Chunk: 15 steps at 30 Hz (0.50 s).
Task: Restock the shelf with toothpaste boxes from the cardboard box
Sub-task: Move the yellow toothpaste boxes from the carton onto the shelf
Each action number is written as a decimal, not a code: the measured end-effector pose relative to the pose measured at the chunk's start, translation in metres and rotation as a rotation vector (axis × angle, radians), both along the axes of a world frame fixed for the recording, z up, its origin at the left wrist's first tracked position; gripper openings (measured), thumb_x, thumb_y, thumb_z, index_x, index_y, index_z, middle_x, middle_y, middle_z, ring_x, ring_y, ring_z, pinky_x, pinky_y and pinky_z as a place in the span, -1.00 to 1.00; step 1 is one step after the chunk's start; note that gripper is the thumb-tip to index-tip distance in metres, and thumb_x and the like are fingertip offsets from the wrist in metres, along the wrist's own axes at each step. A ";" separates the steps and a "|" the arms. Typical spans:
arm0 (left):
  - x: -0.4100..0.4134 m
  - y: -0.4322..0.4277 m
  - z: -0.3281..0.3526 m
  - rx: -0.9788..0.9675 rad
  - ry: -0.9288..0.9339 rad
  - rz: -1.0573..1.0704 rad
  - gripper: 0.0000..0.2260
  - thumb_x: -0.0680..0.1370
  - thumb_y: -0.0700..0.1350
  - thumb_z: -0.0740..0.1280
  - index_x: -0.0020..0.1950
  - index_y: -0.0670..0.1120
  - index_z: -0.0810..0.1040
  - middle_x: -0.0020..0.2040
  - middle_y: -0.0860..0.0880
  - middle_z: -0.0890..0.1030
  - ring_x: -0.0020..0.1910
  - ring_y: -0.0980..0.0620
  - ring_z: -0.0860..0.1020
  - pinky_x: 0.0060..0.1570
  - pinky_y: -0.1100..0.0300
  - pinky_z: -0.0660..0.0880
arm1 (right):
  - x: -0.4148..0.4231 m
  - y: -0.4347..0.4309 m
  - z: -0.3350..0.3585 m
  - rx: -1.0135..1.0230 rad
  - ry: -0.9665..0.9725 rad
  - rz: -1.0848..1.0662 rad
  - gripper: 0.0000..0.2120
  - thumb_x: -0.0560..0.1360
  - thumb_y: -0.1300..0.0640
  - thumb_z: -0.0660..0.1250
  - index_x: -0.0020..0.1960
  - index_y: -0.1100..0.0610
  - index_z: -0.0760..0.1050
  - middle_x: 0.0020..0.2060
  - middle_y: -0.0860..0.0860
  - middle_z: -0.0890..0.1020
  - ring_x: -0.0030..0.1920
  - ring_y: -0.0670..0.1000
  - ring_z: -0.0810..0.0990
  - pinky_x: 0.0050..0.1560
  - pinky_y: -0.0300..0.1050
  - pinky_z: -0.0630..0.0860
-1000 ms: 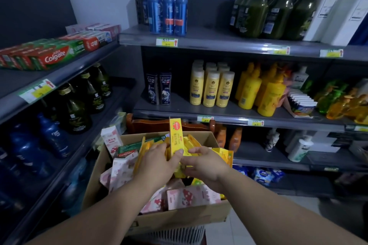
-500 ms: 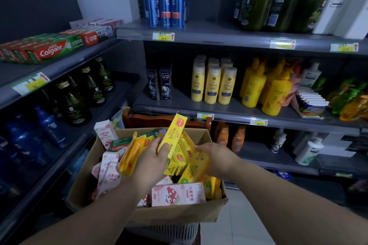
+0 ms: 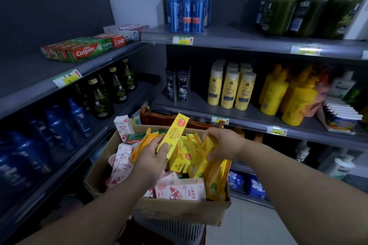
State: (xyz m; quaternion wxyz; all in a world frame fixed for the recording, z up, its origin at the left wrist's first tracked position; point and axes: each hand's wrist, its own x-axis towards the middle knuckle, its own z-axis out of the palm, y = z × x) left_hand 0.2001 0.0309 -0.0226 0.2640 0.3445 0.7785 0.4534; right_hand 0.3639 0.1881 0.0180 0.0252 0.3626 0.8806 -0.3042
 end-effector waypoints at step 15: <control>-0.010 -0.074 0.039 0.226 -0.053 0.259 -0.78 0.65 0.00 0.14 0.28 0.08 0.41 0.06 0.10 0.56 -0.04 0.08 0.58 -0.25 0.27 0.52 | -0.048 -0.033 0.039 -0.548 0.614 -0.155 -0.67 0.47 0.29 0.44 0.17 0.21 0.42 0.01 0.18 0.65 -0.06 0.09 0.68 -0.12 -0.11 0.63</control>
